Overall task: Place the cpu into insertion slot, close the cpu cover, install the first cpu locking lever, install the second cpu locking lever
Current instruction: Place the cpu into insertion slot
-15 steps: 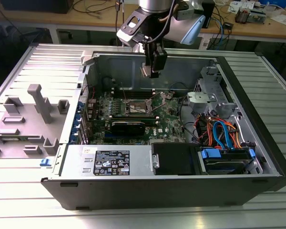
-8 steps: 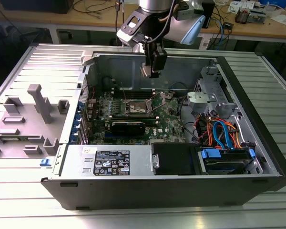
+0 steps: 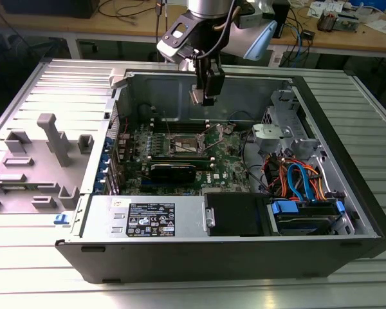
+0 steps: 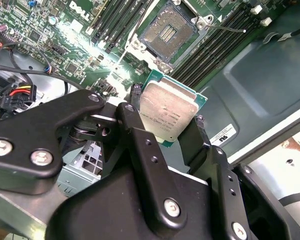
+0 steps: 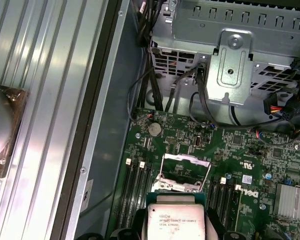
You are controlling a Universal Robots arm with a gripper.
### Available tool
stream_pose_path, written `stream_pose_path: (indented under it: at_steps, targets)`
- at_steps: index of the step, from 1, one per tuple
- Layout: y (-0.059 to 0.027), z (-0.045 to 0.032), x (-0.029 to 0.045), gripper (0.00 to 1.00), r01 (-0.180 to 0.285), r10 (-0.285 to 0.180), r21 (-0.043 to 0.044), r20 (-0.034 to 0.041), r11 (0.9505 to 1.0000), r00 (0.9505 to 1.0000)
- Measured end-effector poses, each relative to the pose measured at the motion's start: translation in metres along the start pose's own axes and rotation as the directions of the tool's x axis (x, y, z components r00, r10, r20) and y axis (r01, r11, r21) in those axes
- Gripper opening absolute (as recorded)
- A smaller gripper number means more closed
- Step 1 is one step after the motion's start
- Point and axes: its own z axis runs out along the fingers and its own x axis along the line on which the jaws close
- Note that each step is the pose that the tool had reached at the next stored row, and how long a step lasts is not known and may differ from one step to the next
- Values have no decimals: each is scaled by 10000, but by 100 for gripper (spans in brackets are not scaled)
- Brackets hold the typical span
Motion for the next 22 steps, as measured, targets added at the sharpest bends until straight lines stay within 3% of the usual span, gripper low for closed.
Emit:
stream_pose_path:
  at_steps: [17, 22]
  targets:
    - [-2, 20, -4, 55, -80, 80, 18, -1, 10000, 10000]
    - [-7, 102, -7, 55, -274, 274, 19, 36, 9996, 9996]
